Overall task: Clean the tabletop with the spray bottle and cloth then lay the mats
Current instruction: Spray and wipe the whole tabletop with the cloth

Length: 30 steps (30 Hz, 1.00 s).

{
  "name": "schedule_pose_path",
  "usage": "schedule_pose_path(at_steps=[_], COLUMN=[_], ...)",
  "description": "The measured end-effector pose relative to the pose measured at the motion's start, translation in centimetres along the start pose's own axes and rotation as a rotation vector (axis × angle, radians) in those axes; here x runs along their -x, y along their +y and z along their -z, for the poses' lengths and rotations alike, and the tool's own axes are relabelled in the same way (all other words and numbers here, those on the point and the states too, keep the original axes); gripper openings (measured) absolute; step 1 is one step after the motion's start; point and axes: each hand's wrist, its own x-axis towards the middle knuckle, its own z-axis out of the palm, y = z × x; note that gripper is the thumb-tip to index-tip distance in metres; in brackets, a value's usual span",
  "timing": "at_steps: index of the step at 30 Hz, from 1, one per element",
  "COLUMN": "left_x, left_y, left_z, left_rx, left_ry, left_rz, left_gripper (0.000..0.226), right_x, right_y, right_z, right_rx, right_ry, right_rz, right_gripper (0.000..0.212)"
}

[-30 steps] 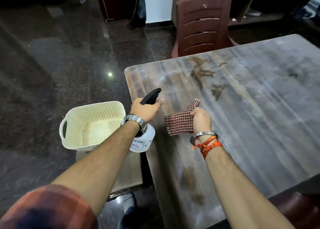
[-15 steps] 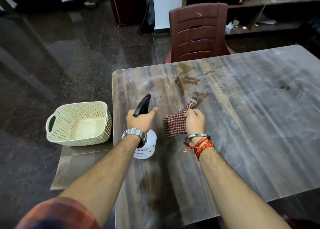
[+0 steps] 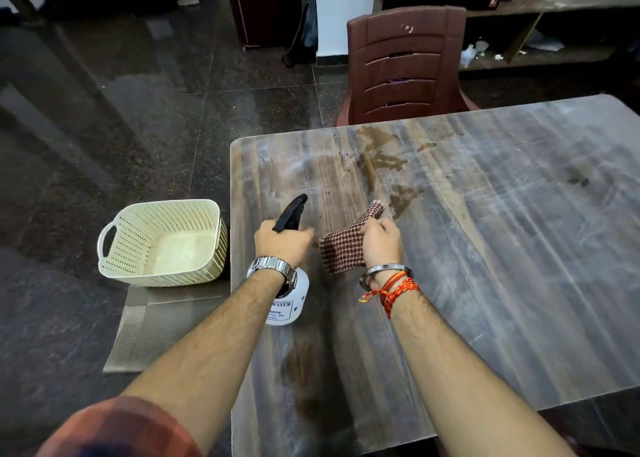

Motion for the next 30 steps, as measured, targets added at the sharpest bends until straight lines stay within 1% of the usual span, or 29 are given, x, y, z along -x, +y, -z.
schedule_pose_path(at_steps=[2,5,11,15,16,18,22,25,27,30], left_x=[-0.4,-0.9,-0.7,-1.3,-1.3,-1.2,-0.5,-0.7,-0.4,0.3], left_y=[0.1,-0.2,-0.6,-1.1,-1.2,-1.1,-0.7,-1.6,-2.0,-2.2], left_z=[0.4,0.8,1.6,1.7,1.6,1.5,1.9,2.4,2.7,2.7], left_rx=[0.010,0.014,-0.003,0.032,0.052,0.073,0.040,0.058,0.076,0.053], left_ry=[-0.026,-0.078,0.023,0.001,-0.007,-0.009,0.087,0.150,0.118,0.012], left_rz=[0.009,0.035,0.056,0.052,0.056,0.068,0.090,0.097,0.103,0.134], left_gripper=[0.019,0.029,0.038,0.023,0.022,0.027,0.041,0.030,0.025,0.029], right_x=[-0.1,-0.1,-0.5,-0.6,-0.6,-0.6,-0.7,-0.5,-0.1,0.5], right_y=[-0.1,-0.4,-0.4,-0.3,-0.2,0.0,0.0,-0.2,-0.3,-0.4], right_z=[-0.4,-0.7,-0.4,-0.6,-0.6,-0.7,-0.6,-0.6,-0.5,-0.6], right_rx=[-0.003,-0.016,-0.032,-0.027,-0.024,-0.008,0.008,0.012,0.023,0.039], right_ry=[0.009,0.044,0.079,0.069,0.070,0.070,0.069,0.067,0.047,0.035], right_rz=[0.003,-0.001,-0.007,-0.015,-0.020,-0.025,-0.024,-0.026,-0.031,-0.019], right_gripper=[0.029,0.028,0.022,0.019,0.019,0.022,0.024,0.024,0.022,0.019])
